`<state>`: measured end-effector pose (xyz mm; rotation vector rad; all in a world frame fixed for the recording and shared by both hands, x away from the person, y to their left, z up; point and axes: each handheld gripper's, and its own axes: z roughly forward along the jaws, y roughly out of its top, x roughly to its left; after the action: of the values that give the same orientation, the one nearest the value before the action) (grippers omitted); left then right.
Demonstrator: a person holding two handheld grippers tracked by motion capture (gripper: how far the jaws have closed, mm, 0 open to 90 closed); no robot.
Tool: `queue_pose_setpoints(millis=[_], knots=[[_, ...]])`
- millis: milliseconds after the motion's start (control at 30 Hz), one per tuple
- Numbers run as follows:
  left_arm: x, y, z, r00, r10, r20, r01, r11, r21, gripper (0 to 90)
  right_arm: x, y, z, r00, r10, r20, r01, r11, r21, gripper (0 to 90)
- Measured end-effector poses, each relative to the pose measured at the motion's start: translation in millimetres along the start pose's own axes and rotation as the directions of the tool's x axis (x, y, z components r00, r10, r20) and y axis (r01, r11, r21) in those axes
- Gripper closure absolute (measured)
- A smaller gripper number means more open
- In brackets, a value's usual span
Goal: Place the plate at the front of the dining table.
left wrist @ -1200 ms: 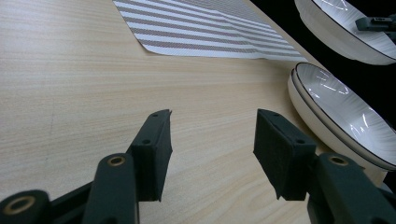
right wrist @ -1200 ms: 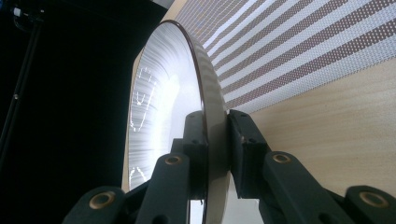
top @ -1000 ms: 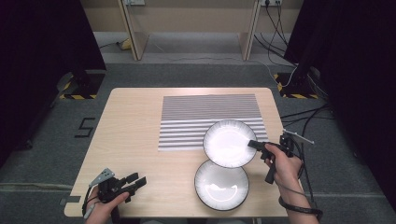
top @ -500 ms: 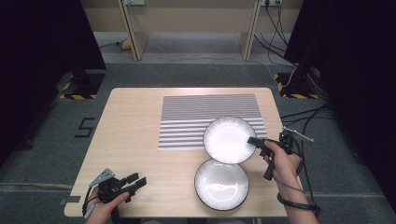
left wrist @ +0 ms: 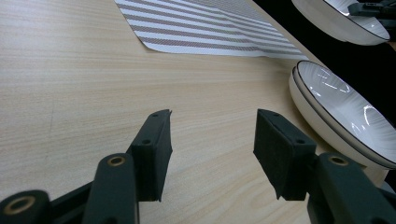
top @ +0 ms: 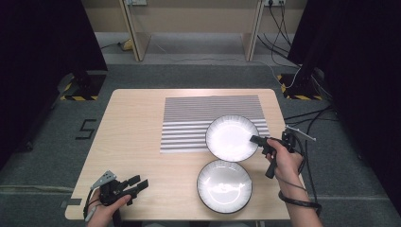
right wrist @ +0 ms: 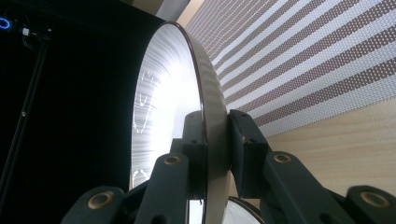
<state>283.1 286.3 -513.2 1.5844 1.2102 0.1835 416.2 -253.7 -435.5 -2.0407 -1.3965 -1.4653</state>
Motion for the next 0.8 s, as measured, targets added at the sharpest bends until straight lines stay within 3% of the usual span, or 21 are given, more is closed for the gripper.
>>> queue_pose_setpoints(millis=[800], knots=[[-0.5, -1.1, 0.9, 1.0000, 0.004, 0.000, -0.004, 1.0000, 0.004, 46.0, 5.6, 12.8, 13.1, 0.9996, 0.025, -0.010, -0.025, 0.999, -0.021, 77.2]])
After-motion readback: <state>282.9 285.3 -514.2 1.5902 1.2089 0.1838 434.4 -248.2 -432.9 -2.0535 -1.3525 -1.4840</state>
